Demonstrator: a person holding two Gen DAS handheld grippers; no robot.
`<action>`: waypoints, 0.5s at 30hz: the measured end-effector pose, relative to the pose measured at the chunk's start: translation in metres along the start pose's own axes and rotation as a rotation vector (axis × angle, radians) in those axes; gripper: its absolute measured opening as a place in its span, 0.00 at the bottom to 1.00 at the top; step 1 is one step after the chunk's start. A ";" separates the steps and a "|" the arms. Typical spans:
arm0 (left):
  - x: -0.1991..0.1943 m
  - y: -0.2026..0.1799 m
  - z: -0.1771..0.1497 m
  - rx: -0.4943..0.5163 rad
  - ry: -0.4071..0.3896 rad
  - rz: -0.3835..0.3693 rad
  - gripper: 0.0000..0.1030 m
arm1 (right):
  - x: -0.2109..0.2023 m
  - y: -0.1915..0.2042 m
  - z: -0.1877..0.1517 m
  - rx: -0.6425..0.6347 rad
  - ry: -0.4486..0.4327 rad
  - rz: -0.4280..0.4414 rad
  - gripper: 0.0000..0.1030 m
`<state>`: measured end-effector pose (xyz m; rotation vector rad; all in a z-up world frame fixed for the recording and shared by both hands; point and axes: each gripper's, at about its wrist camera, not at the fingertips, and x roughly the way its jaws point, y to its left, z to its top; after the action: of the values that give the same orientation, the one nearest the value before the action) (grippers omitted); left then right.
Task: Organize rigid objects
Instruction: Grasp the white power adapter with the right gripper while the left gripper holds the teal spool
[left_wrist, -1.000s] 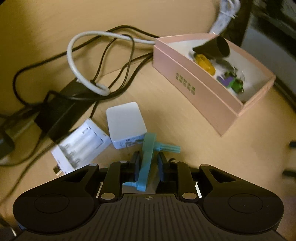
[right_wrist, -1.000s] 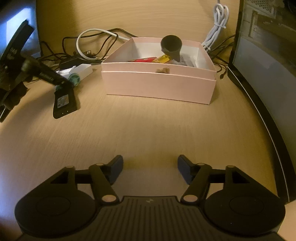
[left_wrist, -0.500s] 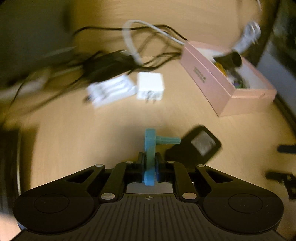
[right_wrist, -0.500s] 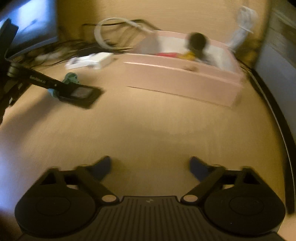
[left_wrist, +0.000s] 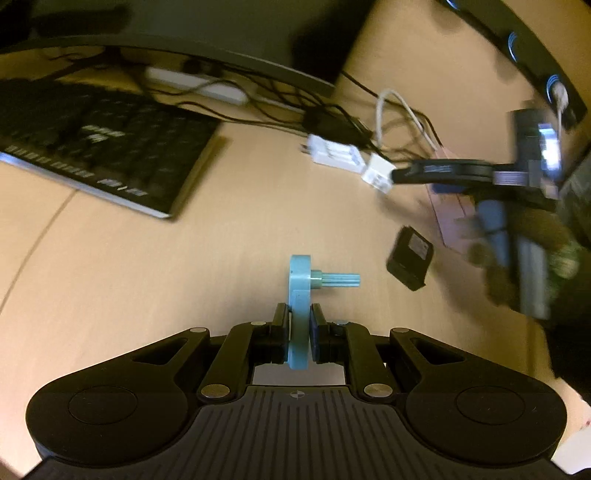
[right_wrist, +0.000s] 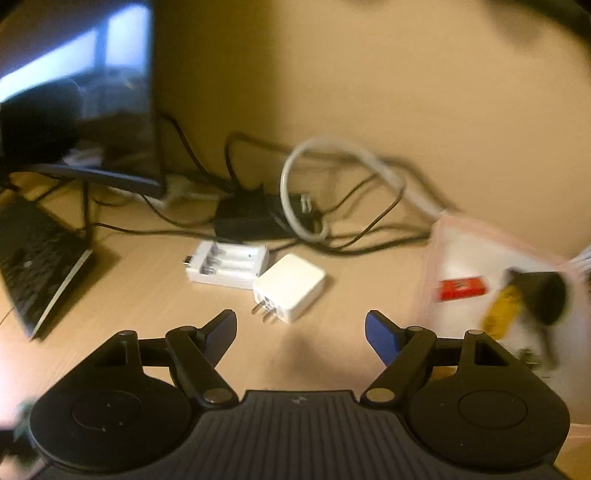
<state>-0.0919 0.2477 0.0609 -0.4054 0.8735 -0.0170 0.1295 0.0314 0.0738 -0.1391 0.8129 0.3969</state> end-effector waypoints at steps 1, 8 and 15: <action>-0.005 0.004 -0.002 -0.019 -0.004 0.005 0.13 | 0.014 0.004 0.004 0.008 0.026 0.003 0.76; -0.023 0.026 -0.020 -0.088 -0.001 0.012 0.13 | 0.078 0.025 0.013 -0.042 0.059 -0.098 0.64; -0.017 0.014 -0.018 -0.027 0.026 -0.023 0.13 | 0.043 0.028 0.007 -0.005 0.065 -0.023 0.49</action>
<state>-0.1182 0.2581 0.0582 -0.4412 0.8952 -0.0315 0.1499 0.0718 0.0477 -0.1662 0.8736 0.3742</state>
